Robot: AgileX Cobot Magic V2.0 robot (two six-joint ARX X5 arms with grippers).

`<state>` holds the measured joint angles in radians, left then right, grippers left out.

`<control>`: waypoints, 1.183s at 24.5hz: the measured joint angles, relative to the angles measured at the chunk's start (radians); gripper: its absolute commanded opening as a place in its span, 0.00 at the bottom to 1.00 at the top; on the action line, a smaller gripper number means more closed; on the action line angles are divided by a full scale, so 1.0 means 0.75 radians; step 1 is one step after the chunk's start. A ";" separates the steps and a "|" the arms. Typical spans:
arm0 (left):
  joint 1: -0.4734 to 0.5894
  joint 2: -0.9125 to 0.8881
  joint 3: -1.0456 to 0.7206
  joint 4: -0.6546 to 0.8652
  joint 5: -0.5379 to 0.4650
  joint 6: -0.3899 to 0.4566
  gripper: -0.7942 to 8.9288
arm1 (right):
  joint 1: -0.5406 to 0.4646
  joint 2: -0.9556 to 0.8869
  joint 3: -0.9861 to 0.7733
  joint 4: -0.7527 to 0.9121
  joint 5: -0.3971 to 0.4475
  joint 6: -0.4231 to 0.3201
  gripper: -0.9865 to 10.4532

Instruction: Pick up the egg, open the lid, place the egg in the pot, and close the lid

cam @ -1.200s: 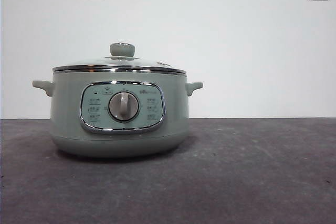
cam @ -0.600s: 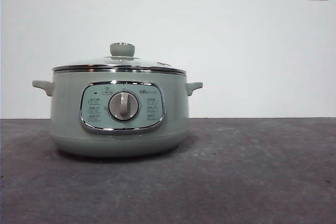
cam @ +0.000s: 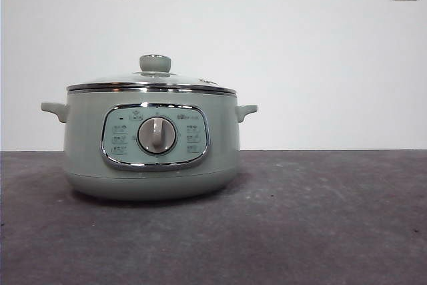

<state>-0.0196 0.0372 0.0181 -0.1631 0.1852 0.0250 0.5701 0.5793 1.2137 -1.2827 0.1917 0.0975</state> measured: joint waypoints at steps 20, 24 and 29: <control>0.000 0.026 0.000 0.001 -0.001 0.000 0.08 | -0.664 -0.756 -1.470 1.477 -0.127 -0.068 0.09; 0.000 0.027 0.000 0.001 -0.001 0.000 0.08 | -0.665 -0.757 -1.584 1.479 -0.127 -0.023 0.09; 0.000 0.038 0.000 0.001 -0.001 0.000 0.08 | -0.665 -0.759 -1.586 1.464 -0.131 -0.009 0.09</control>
<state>-0.0196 0.0654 0.0181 -0.1627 0.1844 0.0250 0.0715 0.0097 0.0238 -0.1848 0.0933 0.0906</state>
